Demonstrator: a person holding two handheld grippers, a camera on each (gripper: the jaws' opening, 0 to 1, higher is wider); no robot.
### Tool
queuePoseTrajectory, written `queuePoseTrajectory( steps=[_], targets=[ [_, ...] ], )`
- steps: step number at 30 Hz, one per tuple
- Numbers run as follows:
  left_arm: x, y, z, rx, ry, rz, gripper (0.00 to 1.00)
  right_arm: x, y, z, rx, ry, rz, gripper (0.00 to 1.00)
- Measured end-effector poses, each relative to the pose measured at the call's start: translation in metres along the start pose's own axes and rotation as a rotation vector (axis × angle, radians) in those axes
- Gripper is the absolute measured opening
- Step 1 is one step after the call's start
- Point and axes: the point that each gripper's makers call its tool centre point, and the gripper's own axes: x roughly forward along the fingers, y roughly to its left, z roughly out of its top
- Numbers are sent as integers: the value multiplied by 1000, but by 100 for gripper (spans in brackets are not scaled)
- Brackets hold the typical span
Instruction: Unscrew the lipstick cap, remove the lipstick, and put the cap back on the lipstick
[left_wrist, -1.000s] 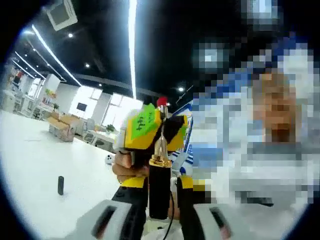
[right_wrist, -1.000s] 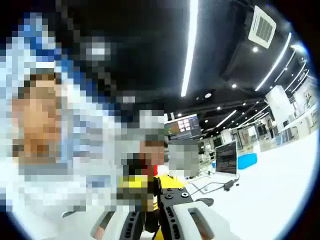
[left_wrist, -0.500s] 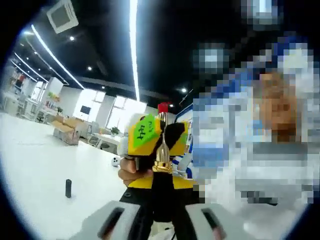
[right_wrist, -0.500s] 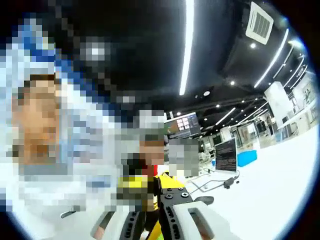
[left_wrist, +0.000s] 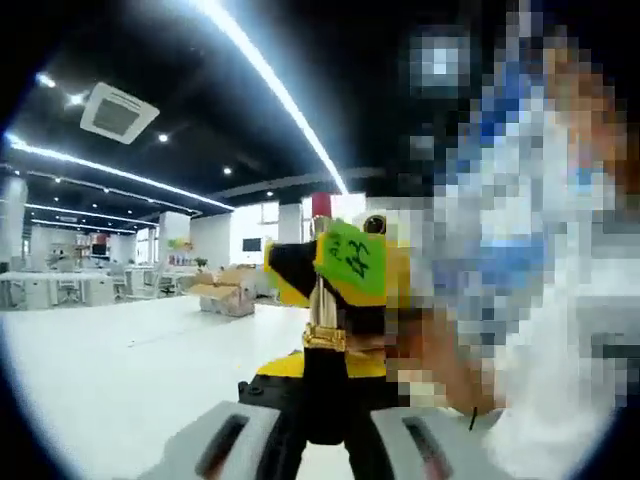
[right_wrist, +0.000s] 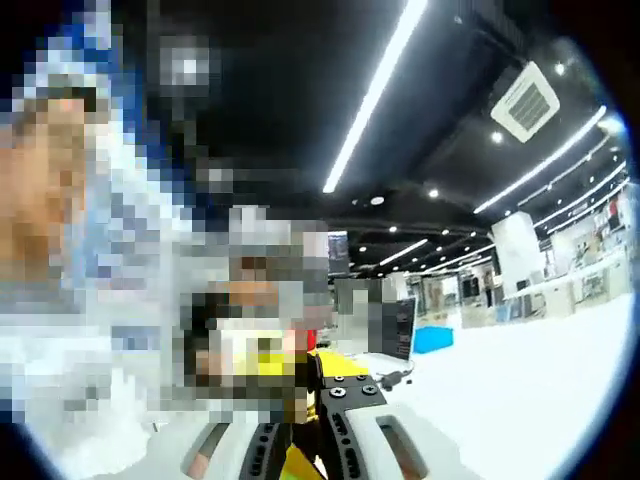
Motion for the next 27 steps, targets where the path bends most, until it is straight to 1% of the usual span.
queuePoseTrajectory(
  steps=[2, 4, 7, 8, 9, 11, 13, 15, 16, 17, 19, 22, 24, 27],
  targets=[
    [0, 5, 1, 22, -1, 51, 12, 1, -1, 1, -15, -6, -16, 6],
    [-1, 16, 2, 86, 3, 159, 12, 1, -3, 2, -38, -13, -42, 6],
    [-6, 32, 4, 213, 18, 321, 12, 4, -9, 1, -88, -30, -97, 6],
    [-8, 37, 3, 256, 29, 371, 12, 4, -10, -1, -99, -31, -111, 6],
    [-9, 40, 3, 284, 31, 403, 12, 5, -11, -1, -104, -30, -118, 6],
    [-9, 38, 3, 280, 25, 405, 12, 5, -11, -1, -112, -32, -124, 6],
    [-10, 39, 5, 308, 33, 422, 12, 5, -11, 0, -118, -31, -126, 6],
    [-10, 39, 5, 311, 43, 413, 12, 5, -10, 0, -121, -27, -123, 6],
    [-10, 37, 4, 301, 51, 392, 12, 4, -10, 0, -119, -26, -119, 6],
    [-9, 32, 5, 275, 42, 353, 12, 4, -10, 1, -112, -29, -111, 6],
    [-10, 32, 5, 273, 52, 335, 12, 4, -9, 1, -106, -27, -103, 6],
    [-8, 26, 5, 279, 60, 294, 13, 4, -7, 2, -93, -22, -84, 6],
    [-7, 22, 6, 274, 60, 260, 15, 3, -6, 1, -68, -17, -61, 6],
    [-7, 14, 8, 222, 49, 188, 17, 2, -5, -2, -13, -14, -27, 6]
  ],
)
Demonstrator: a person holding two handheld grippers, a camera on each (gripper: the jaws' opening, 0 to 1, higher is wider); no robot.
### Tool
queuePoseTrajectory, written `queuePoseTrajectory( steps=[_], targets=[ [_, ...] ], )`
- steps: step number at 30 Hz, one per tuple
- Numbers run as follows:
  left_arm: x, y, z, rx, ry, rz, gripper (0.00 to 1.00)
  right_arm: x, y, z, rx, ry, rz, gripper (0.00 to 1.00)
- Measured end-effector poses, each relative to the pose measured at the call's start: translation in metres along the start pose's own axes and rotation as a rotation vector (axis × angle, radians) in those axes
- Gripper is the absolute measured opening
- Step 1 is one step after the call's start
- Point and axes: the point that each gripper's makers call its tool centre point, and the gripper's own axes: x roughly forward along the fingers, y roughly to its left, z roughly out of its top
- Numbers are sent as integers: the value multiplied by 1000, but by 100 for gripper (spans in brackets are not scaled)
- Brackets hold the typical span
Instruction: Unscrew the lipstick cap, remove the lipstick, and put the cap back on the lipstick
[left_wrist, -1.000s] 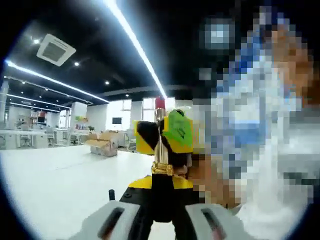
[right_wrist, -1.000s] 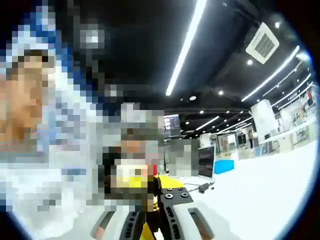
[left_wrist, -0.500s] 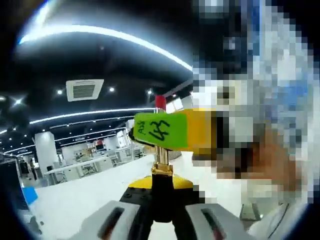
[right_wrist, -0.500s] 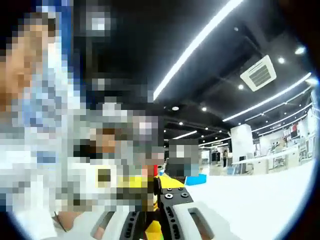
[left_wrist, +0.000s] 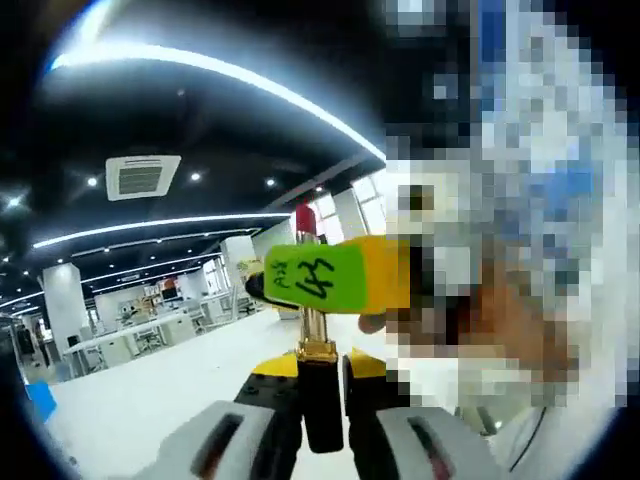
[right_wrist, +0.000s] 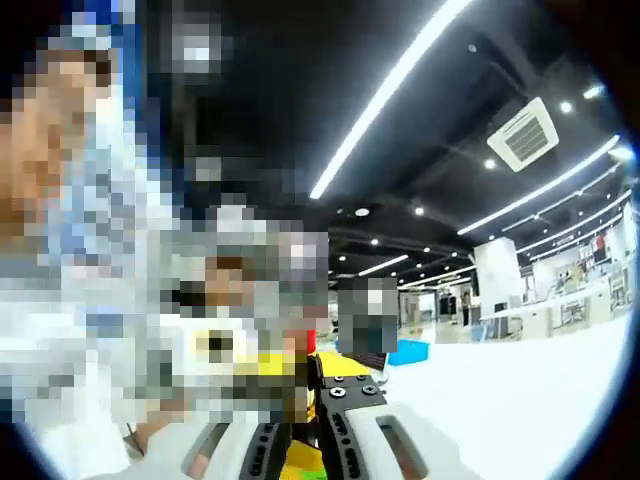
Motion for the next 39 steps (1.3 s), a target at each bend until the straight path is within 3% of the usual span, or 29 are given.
queuePoseTrajectory(
  steps=[6, 10, 13, 16, 21, 31, 34, 36, 39],
  targets=[
    [-6, -22, 1, -172, -3, -235, 25, -3, 6, 3, 118, -13, 83, 6],
    [-13, -43, 5, -325, -32, -430, 27, -7, 13, 7, 162, -13, 146, 6],
    [-17, -49, 11, -414, -70, -515, 24, -11, 25, 11, 205, -8, 219, 6],
    [-19, -55, 14, -458, -88, -572, 22, -11, 28, 13, 212, -13, 231, 6],
    [-15, -64, 5, -417, -41, -576, 16, -10, 29, 13, 221, -16, 227, 6],
    [-21, -65, 15, -470, -107, -631, 16, -12, 28, 13, 285, -33, 255, 6],
    [-23, -65, 21, -521, -128, -646, 15, -12, 30, 13, 296, -36, 266, 6],
    [-22, -64, 21, -516, -133, -623, 14, -11, 32, 14, 281, -40, 260, 6],
    [-15, -56, 17, -456, -127, -535, 12, -9, 27, 13, 229, -33, 209, 6]
  ],
)
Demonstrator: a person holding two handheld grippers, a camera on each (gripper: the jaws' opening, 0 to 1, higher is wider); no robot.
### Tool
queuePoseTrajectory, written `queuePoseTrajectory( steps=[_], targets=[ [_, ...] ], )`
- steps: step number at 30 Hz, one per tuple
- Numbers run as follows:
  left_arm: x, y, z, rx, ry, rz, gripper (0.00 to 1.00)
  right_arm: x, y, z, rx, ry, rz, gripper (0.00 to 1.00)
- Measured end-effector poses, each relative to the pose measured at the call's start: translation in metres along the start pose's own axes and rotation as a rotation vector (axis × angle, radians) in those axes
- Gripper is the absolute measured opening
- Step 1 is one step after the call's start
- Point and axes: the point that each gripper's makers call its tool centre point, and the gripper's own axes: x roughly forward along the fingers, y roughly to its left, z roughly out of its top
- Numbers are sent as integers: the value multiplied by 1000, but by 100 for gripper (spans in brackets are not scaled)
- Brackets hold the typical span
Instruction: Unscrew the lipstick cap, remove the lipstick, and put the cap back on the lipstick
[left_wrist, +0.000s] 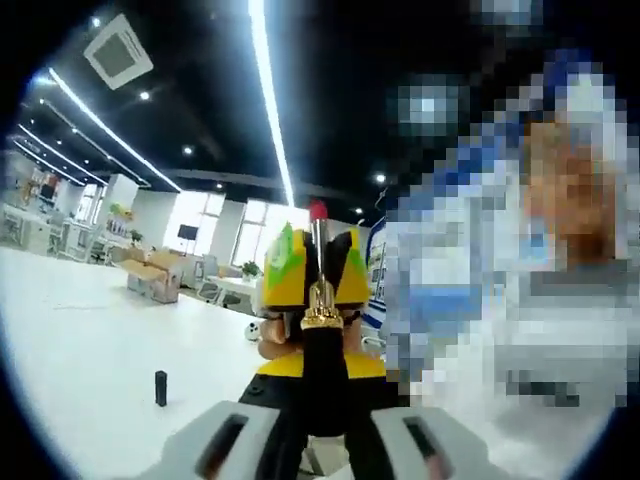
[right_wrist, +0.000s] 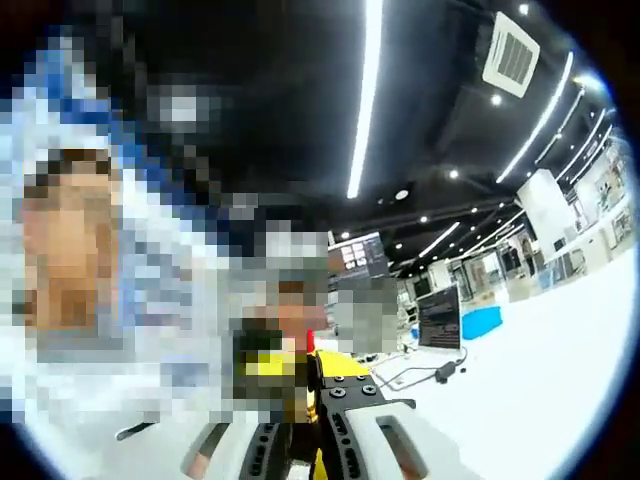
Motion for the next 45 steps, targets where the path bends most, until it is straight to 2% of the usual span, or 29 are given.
queuePoseTrajectory(
  steps=[4, 6, 9, 13, 15, 16, 19, 22, 24, 26, 29, 32, 34, 35, 37, 38, 39, 41, 43, 45],
  targets=[
    [2, 18, 0, 128, 27, 158, 12, 1, -4, 1, -46, -5, -39, 6],
    [3, 23, 1, 150, 23, 207, 12, 1, -8, 3, -81, -13, -70, 6],
    [2, 38, 3, 203, 15, 353, 12, 0, -16, 4, -134, -13, -130, 6],
    [-5, 55, 3, 256, 9, 505, 12, -2, -27, 2, -185, 1, -202, 6],
    [-9, 61, 7, 354, 10, 576, 12, -1, -28, 2, -202, 2, -210, 6],
    [-9, 61, 8, 377, 9, 588, 12, -2, -29, 3, -207, 3, -213, 6],
    [-14, 63, 14, 565, 46, 698, 13, -3, -29, 5, -225, 5, -224, 6],
    [-17, 62, 17, 661, 69, 747, 14, -3, -28, 7, -236, 2, -226, 6],
    [-16, 59, 19, 646, 58, 731, 14, -4, -26, 9, -234, -4, -221, 6],
    [-13, 56, 17, 597, 45, 684, 14, -5, -26, 11, -228, -7, -218, 6],
    [-7, 50, 15, 521, 39, 584, 14, -7, -23, 12, -183, -16, -190, 6],
    [-1, 41, 12, 429, 31, 459, 15, -9, -20, 13, -132, -19, -150, 6],
    [3, 32, 10, 318, 12, 351, 17, -10, -16, 15, -81, -26, -110, 6],
    [5, 25, 8, 225, 0, 271, 19, -11, -16, 16, -60, -37, -97, 6],
    [7, 17, 9, 118, -26, 174, 24, -12, -12, 17, -23, -38, -60, 6],
    [8, 10, 7, 52, -26, 104, 29, -12, -8, 17, -2, -38, -33, 6],
    [10, 1, 4, -11, -23, 33, 39, -12, -6, 17, 8, -40, -19, 6],
    [12, -8, 8, -104, -63, -45, 49, -10, 5, 13, 51, -23, 53, 6],
    [13, -17, 13, -179, -106, -121, 46, -9, 11, 11, 71, -18, 85, 6],
    [12, -19, 13, -246, -113, -166, 44, -9, 15, 13, 91, -28, 109, 6]
  ],
)
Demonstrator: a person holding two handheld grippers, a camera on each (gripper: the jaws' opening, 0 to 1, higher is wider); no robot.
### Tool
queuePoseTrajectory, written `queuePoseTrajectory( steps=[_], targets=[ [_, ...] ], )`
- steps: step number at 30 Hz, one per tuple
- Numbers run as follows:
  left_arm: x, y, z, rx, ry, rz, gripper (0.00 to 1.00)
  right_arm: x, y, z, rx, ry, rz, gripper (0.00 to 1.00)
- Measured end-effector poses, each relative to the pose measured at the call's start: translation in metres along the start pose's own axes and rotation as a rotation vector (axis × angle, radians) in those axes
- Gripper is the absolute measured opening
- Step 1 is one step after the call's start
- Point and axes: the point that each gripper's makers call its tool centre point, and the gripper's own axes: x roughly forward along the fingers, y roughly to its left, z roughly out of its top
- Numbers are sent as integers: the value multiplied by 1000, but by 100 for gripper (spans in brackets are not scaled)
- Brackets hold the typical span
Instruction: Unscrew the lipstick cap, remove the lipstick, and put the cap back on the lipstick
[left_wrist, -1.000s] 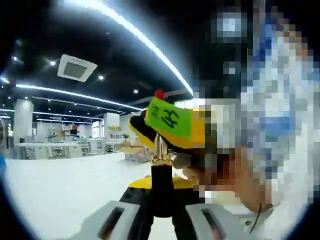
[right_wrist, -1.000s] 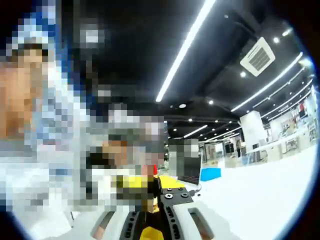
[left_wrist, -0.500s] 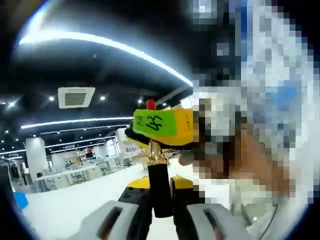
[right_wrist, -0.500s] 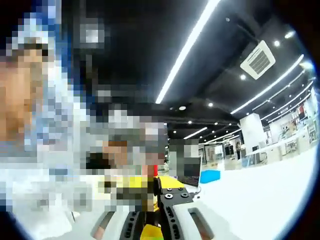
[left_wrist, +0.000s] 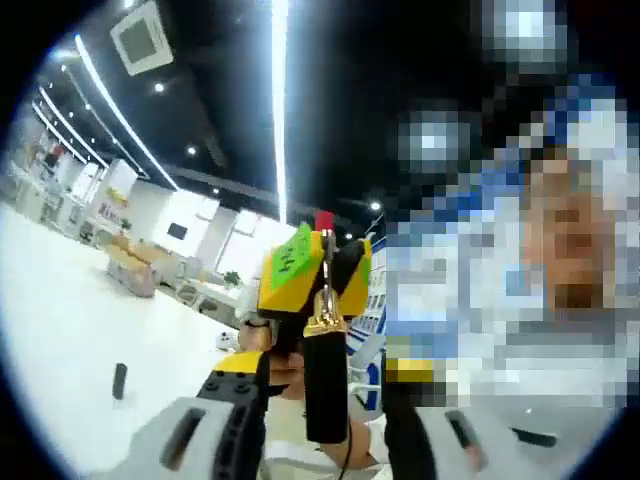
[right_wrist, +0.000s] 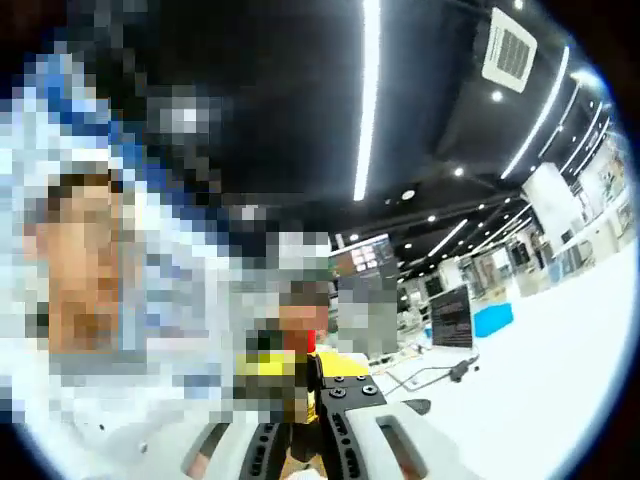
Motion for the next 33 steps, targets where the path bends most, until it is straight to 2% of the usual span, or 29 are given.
queuePoseTrajectory(
  steps=[3, 9, 13, 15, 21, 24, 25, 27, 29, 33],
  targets=[
    [-2, -5, -2, -51, 0, -66, 30, 1, 2, -1, 18, -2, 15, 6],
    [-3, -4, -7, -68, 19, -75, 23, 2, 2, -8, 40, 25, 35, 6],
    [-5, -14, -13, -79, 46, -125, 13, 7, 6, -21, 36, 64, 20, 6],
    [-3, -15, -14, -57, 52, -113, 13, 7, 6, -21, 52, 62, 31, 6],
    [-3, 2, -16, 102, 83, 41, 12, 10, -4, -22, 13, 61, -26, 6],
    [-2, 2, -13, 133, 79, 59, 12, 11, -2, -20, -11, 59, -28, 6],
    [-2, 4, -11, 157, 81, 82, 12, 8, -3, -17, -34, 62, -36, 6],
    [-4, 14, -11, 239, 107, 164, 12, 6, -7, -17, -98, 87, -80, 6],
    [-5, 21, -11, 290, 127, 223, 12, 5, -9, -19, -155, 114, -118, 6],
    [-12, 39, -7, 406, 156, 381, 12, 4, -19, -20, -250, 150, -199, 6]
  ],
)
